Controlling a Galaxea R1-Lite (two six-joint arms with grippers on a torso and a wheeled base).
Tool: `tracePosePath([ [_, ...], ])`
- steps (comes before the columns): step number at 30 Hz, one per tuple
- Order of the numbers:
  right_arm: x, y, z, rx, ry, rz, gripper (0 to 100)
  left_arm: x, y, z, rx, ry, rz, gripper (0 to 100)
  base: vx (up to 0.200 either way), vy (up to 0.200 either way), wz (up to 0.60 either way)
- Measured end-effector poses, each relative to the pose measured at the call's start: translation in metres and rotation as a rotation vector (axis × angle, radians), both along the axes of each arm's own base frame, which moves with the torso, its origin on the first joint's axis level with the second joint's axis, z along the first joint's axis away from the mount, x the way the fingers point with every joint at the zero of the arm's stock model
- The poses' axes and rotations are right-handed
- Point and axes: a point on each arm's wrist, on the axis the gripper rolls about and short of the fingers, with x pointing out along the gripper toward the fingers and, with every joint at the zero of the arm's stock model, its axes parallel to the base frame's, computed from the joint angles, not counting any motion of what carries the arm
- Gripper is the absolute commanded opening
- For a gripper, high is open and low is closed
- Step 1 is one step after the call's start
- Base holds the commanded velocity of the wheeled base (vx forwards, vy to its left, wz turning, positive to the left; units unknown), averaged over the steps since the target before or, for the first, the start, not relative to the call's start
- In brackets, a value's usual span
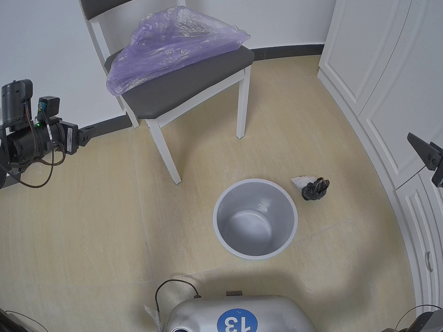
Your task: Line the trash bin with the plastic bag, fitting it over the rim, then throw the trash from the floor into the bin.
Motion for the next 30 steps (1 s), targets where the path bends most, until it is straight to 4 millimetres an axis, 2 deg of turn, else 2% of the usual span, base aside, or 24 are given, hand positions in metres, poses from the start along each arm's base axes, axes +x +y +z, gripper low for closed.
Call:
tracePosePath([
  [11,0.009,0.013,-0.018,-0.005,0.065,0.063,100,0.037,-0.009,-0.002,0.014,-0.001,0.028,100,0.000,0.000,0.00],
  [17,0.012,0.015,-0.020,0.003,0.058,0.069,100,0.060,-0.012,0.013,0.008,-0.062,0.027,100,0.000,0.000,0.00],
  [22,0.015,0.017,-0.019,0.011,0.045,0.070,100,0.081,-0.006,0.021,0.001,-0.103,0.048,100,0.000,0.000,0.00],
  [30,0.018,0.018,-0.019,0.014,0.041,0.070,100,0.113,-0.001,0.011,-0.009,-0.145,0.067,100,0.000,0.000,0.00],
])
